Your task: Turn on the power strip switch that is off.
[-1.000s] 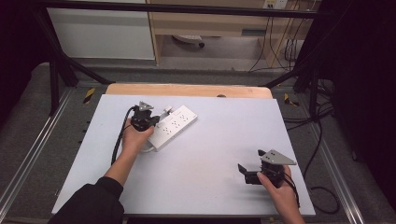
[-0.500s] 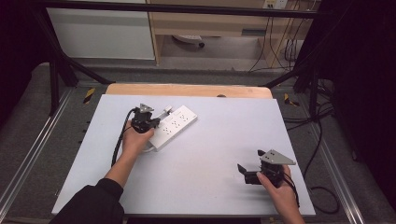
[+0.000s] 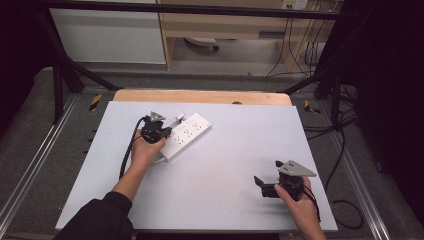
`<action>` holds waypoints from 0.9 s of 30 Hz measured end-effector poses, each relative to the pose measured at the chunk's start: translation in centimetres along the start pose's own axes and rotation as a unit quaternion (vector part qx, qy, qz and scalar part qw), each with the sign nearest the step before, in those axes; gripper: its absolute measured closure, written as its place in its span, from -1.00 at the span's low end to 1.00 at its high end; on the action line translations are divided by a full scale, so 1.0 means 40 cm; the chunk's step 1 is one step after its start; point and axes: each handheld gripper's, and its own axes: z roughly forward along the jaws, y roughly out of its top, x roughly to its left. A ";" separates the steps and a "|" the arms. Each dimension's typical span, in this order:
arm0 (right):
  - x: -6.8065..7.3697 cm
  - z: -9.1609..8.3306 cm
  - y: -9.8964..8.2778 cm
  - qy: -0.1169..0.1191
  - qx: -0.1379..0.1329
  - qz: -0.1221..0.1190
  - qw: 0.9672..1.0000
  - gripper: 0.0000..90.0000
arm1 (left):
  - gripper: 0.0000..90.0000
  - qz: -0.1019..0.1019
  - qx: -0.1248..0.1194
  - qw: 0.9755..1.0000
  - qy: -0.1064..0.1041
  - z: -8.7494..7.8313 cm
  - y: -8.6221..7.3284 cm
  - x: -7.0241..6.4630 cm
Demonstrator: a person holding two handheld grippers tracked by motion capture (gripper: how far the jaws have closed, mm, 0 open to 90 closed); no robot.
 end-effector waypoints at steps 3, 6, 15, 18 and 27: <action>0.000 0.002 0.000 0.000 0.001 0.000 1.000 -0.93 | 1.00 0.001 0.000 1.000 0.001 0.000 0.000 0.000; 0.000 0.003 0.000 0.001 0.002 -0.002 1.000 -0.93 | 1.00 0.001 -0.001 1.000 0.001 -0.001 -0.001 -0.002; 0.000 0.004 -0.001 0.002 0.003 -0.001 1.000 -0.93 | 1.00 0.002 -0.006 1.000 0.002 -0.010 -0.011 -0.003; 0.002 0.005 -0.001 0.003 0.004 -0.001 1.000 -0.93 | 1.00 0.002 -0.008 1.000 0.002 -0.011 -0.012 -0.002; -0.001 0.005 -0.002 0.001 0.004 -0.002 1.000 -0.94 | 1.00 0.008 -0.009 1.000 0.005 -0.012 -0.014 -0.006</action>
